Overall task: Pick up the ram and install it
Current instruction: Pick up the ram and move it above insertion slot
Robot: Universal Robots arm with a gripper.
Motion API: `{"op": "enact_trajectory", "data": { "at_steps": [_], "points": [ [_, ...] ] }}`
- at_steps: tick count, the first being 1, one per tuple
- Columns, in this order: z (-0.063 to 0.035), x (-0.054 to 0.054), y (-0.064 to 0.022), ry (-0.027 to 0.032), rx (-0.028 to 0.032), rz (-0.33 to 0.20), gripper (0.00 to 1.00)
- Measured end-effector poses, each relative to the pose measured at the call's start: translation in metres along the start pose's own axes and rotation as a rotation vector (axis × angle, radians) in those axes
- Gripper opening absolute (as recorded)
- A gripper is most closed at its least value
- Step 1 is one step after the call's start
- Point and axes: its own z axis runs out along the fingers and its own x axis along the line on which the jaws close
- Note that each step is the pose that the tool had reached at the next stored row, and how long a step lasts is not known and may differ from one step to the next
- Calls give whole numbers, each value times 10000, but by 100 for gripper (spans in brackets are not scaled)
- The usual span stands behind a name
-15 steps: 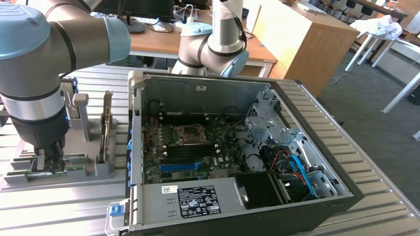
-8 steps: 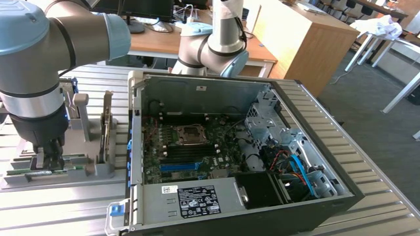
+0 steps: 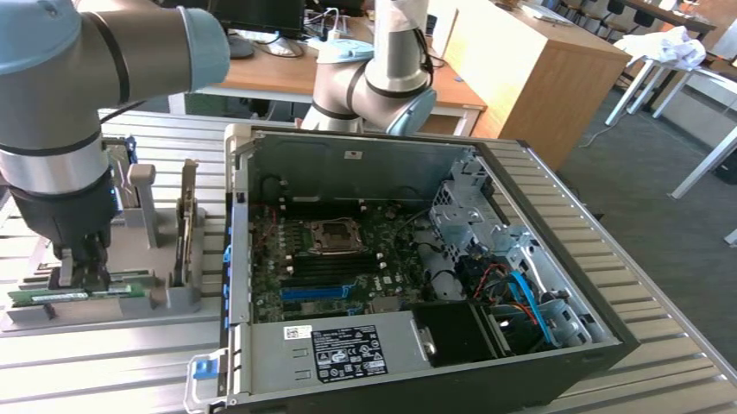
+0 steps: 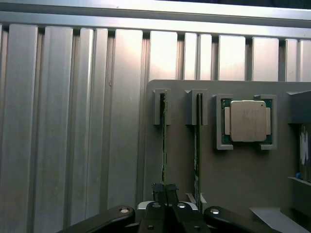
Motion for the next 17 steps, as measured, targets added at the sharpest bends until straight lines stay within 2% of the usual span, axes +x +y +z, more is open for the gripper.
{"op": "enact_trajectory", "data": {
  "at_steps": [17],
  "points": [
    [-483,-10,18,0,-11,0,11]
  ]
}}
